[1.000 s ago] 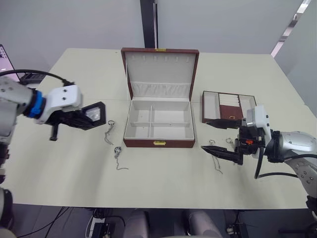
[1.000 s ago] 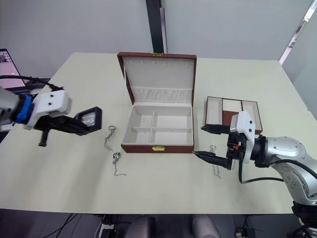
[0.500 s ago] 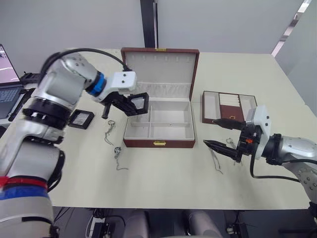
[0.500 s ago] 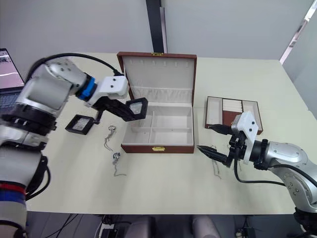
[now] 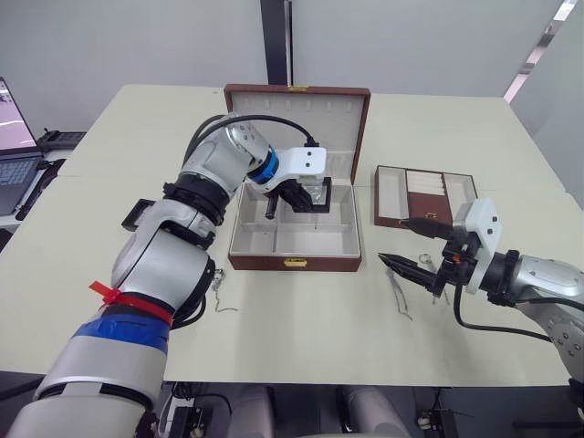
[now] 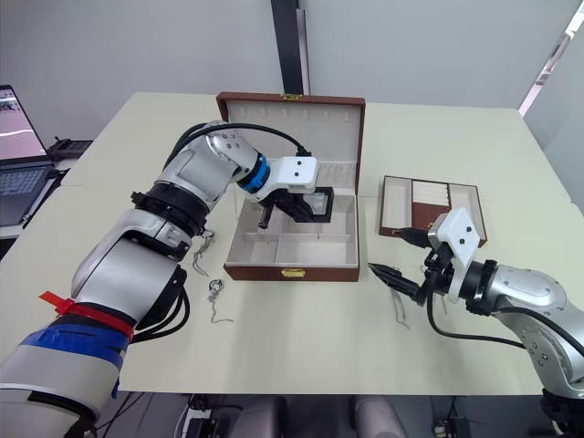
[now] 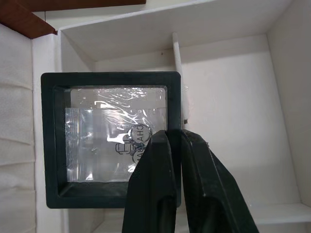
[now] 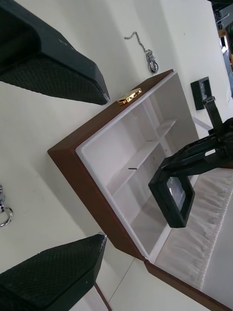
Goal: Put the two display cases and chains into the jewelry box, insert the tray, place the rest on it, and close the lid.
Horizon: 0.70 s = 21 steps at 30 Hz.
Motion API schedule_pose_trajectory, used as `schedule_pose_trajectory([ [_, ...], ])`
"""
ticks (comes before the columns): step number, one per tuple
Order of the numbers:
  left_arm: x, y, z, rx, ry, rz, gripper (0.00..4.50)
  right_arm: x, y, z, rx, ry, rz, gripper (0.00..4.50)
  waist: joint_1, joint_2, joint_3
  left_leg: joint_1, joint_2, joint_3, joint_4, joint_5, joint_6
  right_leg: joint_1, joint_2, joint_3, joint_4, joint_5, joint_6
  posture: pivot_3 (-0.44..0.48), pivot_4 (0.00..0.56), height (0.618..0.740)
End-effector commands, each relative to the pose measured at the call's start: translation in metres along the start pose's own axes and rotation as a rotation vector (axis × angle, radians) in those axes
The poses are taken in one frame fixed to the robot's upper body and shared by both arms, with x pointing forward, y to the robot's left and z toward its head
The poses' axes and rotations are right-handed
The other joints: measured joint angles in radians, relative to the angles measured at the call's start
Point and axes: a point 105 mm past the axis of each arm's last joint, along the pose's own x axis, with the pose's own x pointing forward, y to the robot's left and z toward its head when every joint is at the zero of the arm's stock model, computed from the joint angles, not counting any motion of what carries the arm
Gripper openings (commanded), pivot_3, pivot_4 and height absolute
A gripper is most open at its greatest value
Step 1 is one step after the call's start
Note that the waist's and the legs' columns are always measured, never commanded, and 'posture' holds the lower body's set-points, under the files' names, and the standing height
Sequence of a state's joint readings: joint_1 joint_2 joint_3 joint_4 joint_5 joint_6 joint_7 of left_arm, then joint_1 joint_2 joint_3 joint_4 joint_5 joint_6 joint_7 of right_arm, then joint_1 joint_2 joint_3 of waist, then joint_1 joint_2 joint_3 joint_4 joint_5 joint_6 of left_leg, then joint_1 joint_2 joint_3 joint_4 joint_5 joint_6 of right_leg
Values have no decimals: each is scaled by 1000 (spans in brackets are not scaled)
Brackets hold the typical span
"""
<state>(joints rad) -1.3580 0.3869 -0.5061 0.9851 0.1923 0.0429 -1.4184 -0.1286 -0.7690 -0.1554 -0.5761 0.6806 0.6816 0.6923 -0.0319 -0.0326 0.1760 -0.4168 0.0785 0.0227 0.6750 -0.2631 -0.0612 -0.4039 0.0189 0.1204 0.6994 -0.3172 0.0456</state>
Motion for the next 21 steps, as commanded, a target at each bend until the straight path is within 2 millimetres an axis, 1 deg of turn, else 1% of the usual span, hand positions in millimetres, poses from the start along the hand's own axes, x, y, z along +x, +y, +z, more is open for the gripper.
schedule_pose_trajectory([
  [1,0,3,2,17,9,12,53,-5,3,12,-58,-35,-18,4500,1,0,0,0,0,0,1,0,0,0,0,0,0,0,0,0,150,740],
  [8,7,2,-3,14,21,17,53,-6,4,10,-57,-30,-27,4500,1,0,0,0,0,0,3,0,0,1,0,1,1,2,3,0,150,740],
  [12,8,3,-2,-31,7,21,53,-6,5,10,-60,-28,-23,4500,1,0,0,-1,0,0,3,0,0,1,0,1,1,2,3,0,150,740],
  [15,9,0,3,-80,-29,-8,53,-7,5,10,-60,-26,-22,4500,1,0,0,-1,0,0,3,0,0,1,0,1,1,2,3,0,150,740],
  [21,7,-2,3,-59,-23,-7,53,-5,6,11,-57,-31,-13,4500,1,0,0,-1,0,0,3,0,0,1,0,1,1,2,3,0,150,740],
])
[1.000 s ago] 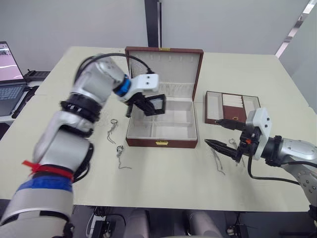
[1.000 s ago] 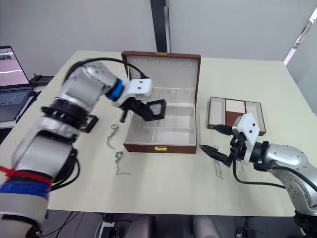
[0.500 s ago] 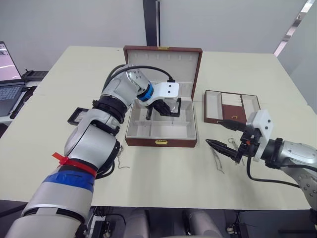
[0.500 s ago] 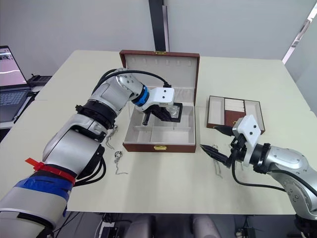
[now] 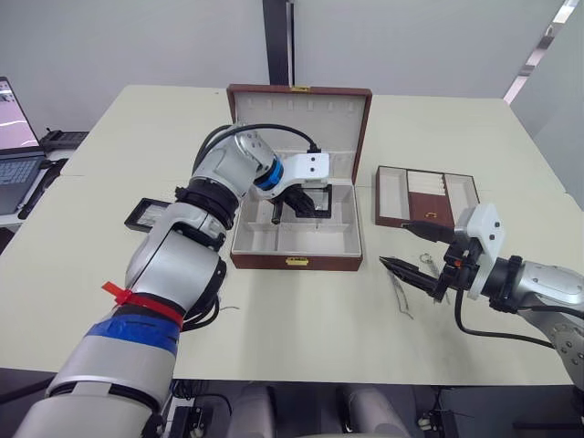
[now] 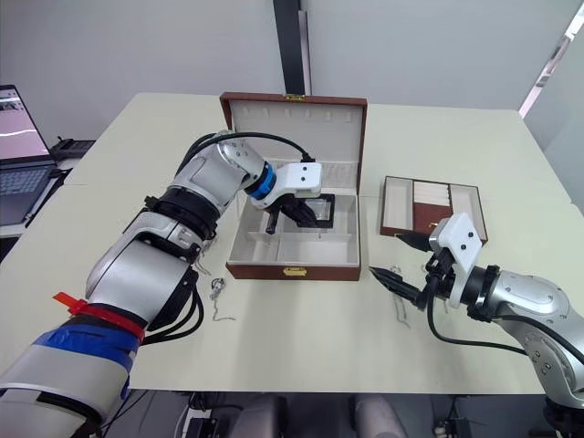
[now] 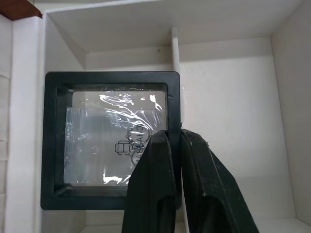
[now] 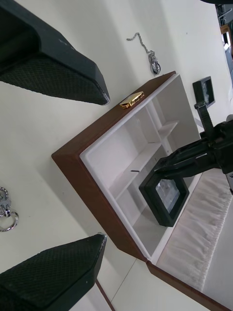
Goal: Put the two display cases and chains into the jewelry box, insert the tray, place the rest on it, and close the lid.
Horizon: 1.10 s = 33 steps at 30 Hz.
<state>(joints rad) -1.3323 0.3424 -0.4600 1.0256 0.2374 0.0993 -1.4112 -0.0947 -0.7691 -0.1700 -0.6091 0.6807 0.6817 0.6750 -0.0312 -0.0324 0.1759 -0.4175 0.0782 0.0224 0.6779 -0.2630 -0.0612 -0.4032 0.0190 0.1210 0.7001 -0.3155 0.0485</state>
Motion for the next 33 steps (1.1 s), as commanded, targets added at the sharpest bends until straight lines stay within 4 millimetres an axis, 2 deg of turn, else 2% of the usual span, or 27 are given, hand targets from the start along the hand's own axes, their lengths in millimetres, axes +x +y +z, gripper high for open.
schedule_pose_trajectory([
  [1,-8,3,12,40,-22,17,53,-1,2,12,-51,-36,3,4500,0,0,0,0,0,0,0,0,0,0,0,0,0,0,0,0,150,740],
  [9,-6,3,4,24,-10,41,53,1,4,11,-49,-35,18,4500,0,0,0,0,0,0,0,0,0,0,0,0,0,0,0,0,150,740],
  [25,-3,8,4,48,-14,84,53,-1,4,11,-53,-30,19,4500,1,0,0,-1,0,0,0,0,0,0,0,0,0,0,0,0,150,740],
  [28,-4,11,5,53,-19,100,796,-1,4,11,-55,-30,19,4500,1,0,0,-1,0,0,0,0,0,0,0,0,0,0,0,0,150,740],
  [30,-4,11,7,56,-32,105,1492,-1,4,11,-56,-30,19,4500,1,0,0,-1,0,0,0,0,0,0,0,0,0,0,0,0,150,740],
  [33,-6,11,10,57,-55,103,2178,-2,3,11,-57,-30,18,4500,1,0,0,-1,0,0,0,0,0,0,0,0,0,0,0,0,150,740],
])
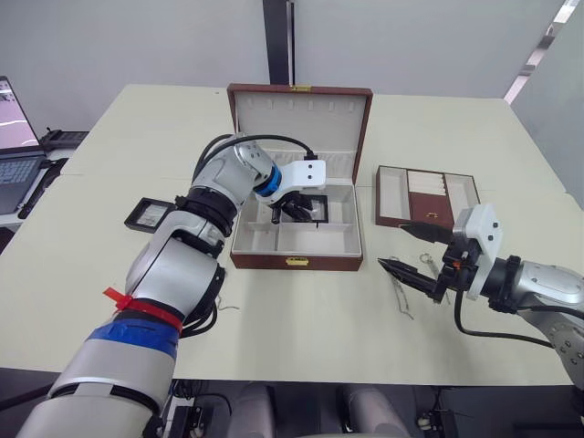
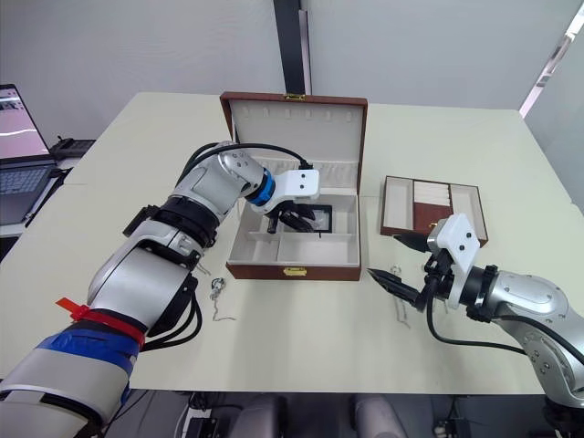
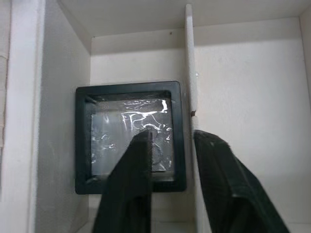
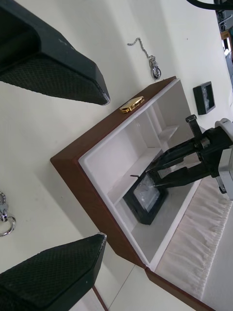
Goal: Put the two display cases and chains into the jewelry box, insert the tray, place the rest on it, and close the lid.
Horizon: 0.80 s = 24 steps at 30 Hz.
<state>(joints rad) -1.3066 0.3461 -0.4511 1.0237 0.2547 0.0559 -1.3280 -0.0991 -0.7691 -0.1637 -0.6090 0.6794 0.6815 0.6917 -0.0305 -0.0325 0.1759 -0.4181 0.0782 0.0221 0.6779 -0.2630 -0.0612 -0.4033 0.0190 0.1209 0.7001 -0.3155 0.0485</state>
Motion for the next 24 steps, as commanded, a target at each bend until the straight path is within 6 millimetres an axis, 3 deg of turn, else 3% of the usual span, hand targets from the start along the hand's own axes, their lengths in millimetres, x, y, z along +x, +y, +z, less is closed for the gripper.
schedule_pose_trajectory([
  [1,-10,7,18,29,-73,28,2371,-3,-1,11,-59,-30,-6,4500,0,0,0,0,0,0,0,0,0,0,0,0,0,0,0,0,150,740],
  [5,-21,3,26,-3,-180,-7,3475,-7,-6,11,-74,-39,-22,4500,0,0,0,0,0,0,0,0,0,0,0,0,0,0,0,0,150,740],
  [8,-51,-4,33,-56,-356,-51,4369,-18,-15,8,-48,-33,-38,4500,-3,0,0,0,0,0,0,0,0,0,0,0,0,0,0,0,150,740],
  [10,-78,-12,36,-108,-473,-64,4469,-27,-27,4,-35,-19,-66,4500,-5,0,0,0,0,1,0,0,0,0,0,0,1,0,0,0,150,740],
  [14,-114,-33,17,-178,-531,-12,4469,-46,-46,-9,-17,31,-110,4500,-9,2,-1,2,1,1,0,0,0,-1,0,1,3,0,0,0,150,740],
  [16,-128,-44,2,-229,-520,36,4469,-55,-54,-15,-11,55,-129,4500,-8,2,-1,2,1,1,1,0,0,-1,0,1,5,0,-1,0,150,740],
  [19,-152,-63,-51,-360,-383,200,4469,-72,-72,-27,-11,107,-173,4500,-10,2,-1,3,1,1,2,0,0,-1,0,1,6,-1,-1,0,150,740],
  [24,-187,-98,-122,-592,-217,396,4469,-91,-93,-47,47,153,-228,4500,-17,2,-1,3,2,2,2,0,0,-1,-1,0,7,-1,-2,0,150,740],
])
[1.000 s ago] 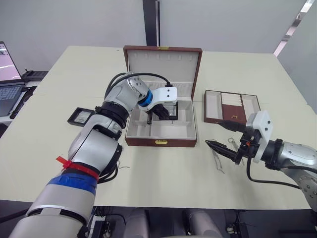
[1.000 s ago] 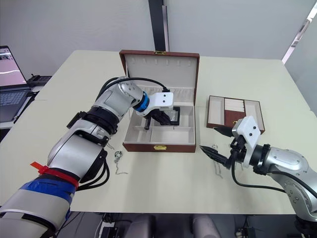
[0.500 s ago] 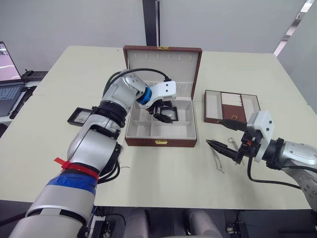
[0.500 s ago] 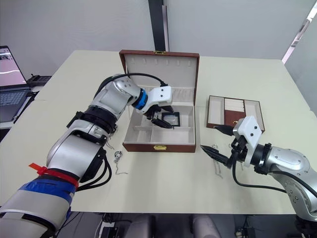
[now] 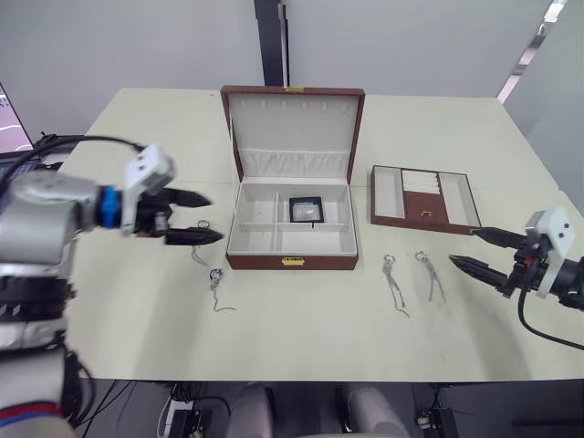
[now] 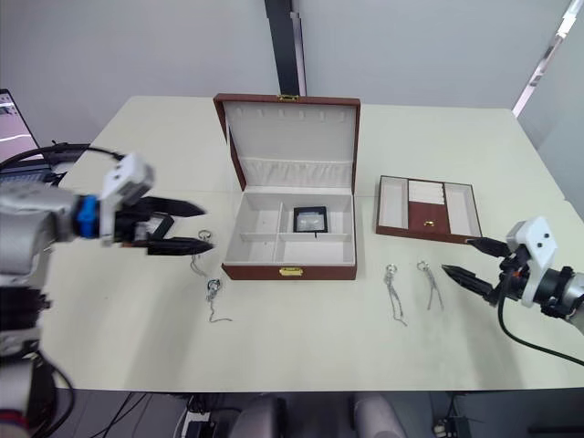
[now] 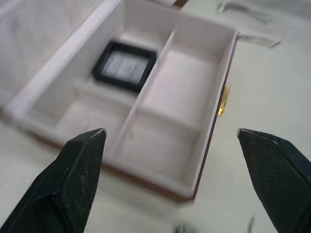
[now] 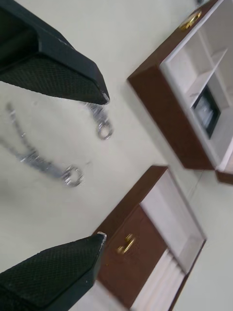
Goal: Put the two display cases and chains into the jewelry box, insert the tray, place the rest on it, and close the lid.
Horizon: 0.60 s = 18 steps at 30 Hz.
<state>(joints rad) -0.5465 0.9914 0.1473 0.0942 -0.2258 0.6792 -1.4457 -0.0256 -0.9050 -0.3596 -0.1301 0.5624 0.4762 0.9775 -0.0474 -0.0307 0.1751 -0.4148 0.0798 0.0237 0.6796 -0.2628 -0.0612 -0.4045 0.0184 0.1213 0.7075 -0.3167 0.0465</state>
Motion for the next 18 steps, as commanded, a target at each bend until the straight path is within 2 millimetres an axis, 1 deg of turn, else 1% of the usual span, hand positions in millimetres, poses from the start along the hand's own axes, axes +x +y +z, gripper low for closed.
schedule_pose_trajectory([
  [1,-37,8,-12,-32,8,168,4469,-12,-17,-3,-21,18,-44,4500,-1,0,0,0,0,0,0,0,0,0,0,0,0,0,0,0,150,740],
  [2,-42,8,-15,-52,5,186,4469,-13,-19,-7,-17,27,-47,4500,0,0,0,0,0,0,0,0,0,0,0,0,0,0,0,0,150,740],
  [3,-49,8,-23,-76,11,222,4469,-15,-22,-11,0,30,-55,4500,3,0,0,0,0,0,0,0,0,0,0,0,0,0,0,0,150,740],
  [5,-68,11,-48,-129,41,324,4469,-17,-28,-24,24,56,-73,4500,6,0,0,0,0,1,0,0,0,0,-1,-1,0,0,0,0,150,740],
  [7,-82,14,-66,-144,44,416,4469,-17,-32,-32,31,77,-81,4500,6,0,0,0,0,2,0,0,0,0,-1,0,0,0,0,0,150,740],
  [10,-101,20,-97,-184,69,548,4469,-14,-37,-33,28,79,-81,4500,5,0,0,1,0,2,-1,0,0,-1,-1,0,1,-1,-1,0,150,740],
  [14,-118,20,-132,-194,159,651,4469,-14,-39,-36,32,79,-77,4500,2,0,0,3,0,4,-1,0,0,-1,-1,1,2,-1,-1,0,150,740],
  [16,-124,20,-139,-216,145,675,4469,-16,-39,-39,32,85,-74,4500,-1,0,0,3,0,4,-2,0,0,-1,-1,1,2,-1,-1,0,150,740],
  [18,-129,20,-145,-214,167,691,4469,-18,-40,-43,35,94,-78,4500,0,0,0,3,0,4,-2,0,0,-1,-1,1,2,-1,-1,0,150,740],
])
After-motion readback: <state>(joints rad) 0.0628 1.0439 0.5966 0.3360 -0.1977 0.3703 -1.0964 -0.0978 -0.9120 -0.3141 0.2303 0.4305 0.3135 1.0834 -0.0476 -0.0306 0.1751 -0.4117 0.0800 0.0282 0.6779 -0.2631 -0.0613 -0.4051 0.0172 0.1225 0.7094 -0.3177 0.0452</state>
